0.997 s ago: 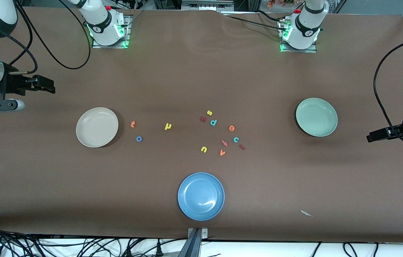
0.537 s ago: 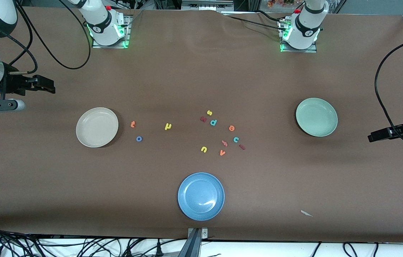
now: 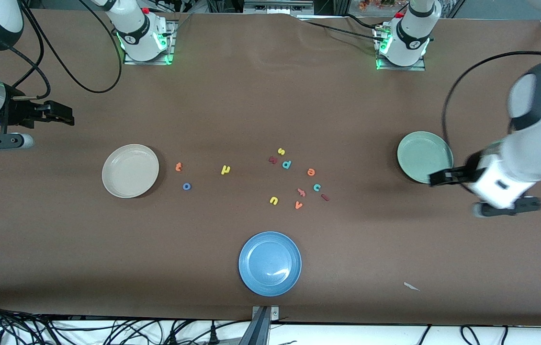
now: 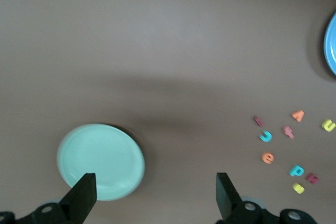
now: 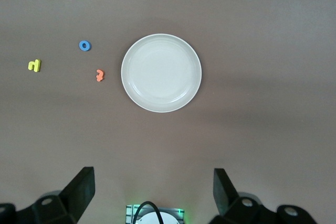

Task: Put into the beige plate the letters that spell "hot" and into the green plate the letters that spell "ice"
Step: 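Reach the left gripper over the orange letter e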

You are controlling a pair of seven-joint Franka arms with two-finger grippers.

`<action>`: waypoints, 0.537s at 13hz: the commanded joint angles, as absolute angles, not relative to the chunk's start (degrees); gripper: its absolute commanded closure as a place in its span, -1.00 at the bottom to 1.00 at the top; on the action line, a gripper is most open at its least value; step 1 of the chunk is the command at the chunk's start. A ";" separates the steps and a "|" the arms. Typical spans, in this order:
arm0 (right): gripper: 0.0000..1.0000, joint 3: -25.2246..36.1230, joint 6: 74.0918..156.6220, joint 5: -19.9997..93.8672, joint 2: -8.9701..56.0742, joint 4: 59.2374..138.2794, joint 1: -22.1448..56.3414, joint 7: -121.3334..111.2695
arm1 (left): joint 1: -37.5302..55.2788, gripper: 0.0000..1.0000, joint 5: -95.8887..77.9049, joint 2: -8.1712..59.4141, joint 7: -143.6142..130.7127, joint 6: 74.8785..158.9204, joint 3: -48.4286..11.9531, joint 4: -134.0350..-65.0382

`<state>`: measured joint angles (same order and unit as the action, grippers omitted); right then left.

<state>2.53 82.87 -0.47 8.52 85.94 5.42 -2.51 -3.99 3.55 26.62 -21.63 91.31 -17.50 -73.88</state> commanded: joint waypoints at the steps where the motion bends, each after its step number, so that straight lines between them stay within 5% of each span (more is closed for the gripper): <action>1: -1.00 2.64 82.71 0.70 7.65 86.66 5.27 -2.64 | 1.56 -1.00 1.06 30.13 -29.24 91.93 -16.96 -75.76; 7: -1.00 2.64 82.71 0.70 7.65 86.66 5.27 -2.81 | 9.22 -1.00 -0.09 34.62 -45.85 114.49 -16.96 -87.86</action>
<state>2.53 82.87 -0.45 8.52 86.03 5.42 -2.51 7.79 1.41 35.31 -42.01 108.99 -17.51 -82.71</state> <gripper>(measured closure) 0.000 0.000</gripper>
